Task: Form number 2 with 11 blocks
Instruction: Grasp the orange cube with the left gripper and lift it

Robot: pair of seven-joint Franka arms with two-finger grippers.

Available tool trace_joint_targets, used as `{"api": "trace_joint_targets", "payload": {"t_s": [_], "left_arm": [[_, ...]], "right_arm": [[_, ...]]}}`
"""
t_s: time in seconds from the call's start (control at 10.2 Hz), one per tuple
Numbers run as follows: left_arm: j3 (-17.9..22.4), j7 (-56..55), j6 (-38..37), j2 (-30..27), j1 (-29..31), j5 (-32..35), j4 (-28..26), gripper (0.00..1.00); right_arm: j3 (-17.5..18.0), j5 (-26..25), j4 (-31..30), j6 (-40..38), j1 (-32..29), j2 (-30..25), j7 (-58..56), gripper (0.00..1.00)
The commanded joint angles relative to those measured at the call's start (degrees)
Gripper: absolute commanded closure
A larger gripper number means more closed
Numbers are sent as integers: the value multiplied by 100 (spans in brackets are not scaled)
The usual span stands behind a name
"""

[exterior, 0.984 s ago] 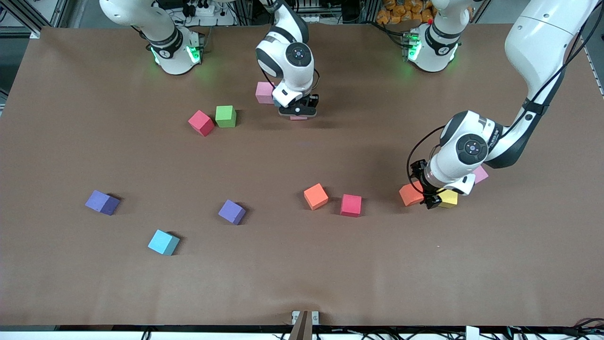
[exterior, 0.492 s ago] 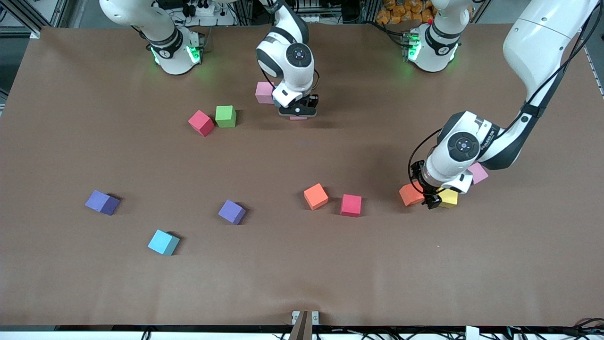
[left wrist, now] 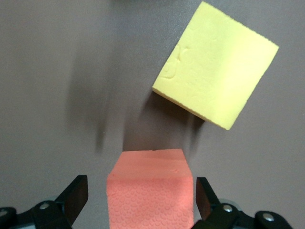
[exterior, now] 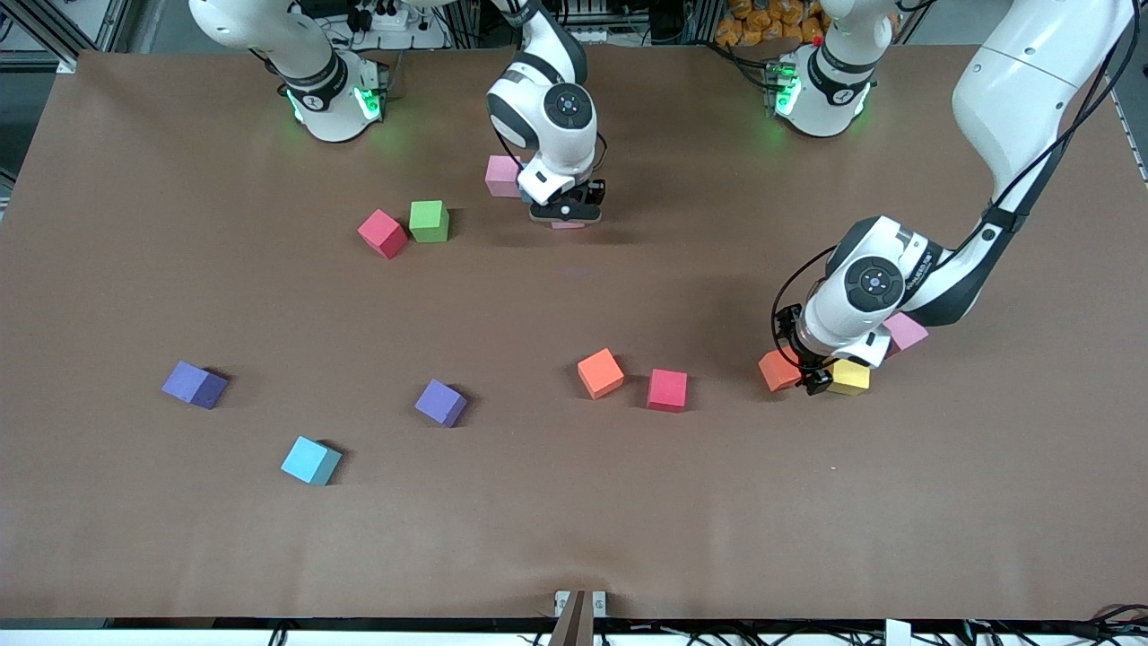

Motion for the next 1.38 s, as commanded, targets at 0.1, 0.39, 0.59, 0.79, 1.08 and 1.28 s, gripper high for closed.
{"api": "trace_joint_targets", "payload": {"t_s": [0.1,0.39,0.59,0.79,1.08,1.28], "left_arm": [[-33,41,91,39,17,265,-36,100],[-94,478,91,-22,-36,362,8,100],[-409,1188,12,-119,-1,354,78,100],[-761,1769,-294,-154,-62,353,227,100],[-1246,2746,-752,-154,-429,353,368,100],[-1246,3176,-954,-145,-991,362,544,100]], "right_arm": [[-24,76,104,-14,27,52,-33,20],[-15,67,87,-49,-8,-44,-33,20],[-15,58,-9,-67,-17,-228,-42,20],[-6,58,-159,-67,-69,-361,-287,20],[-6,58,-194,-85,-78,-475,-314,20],[3,58,-264,-137,-131,-632,-314,20]]}}
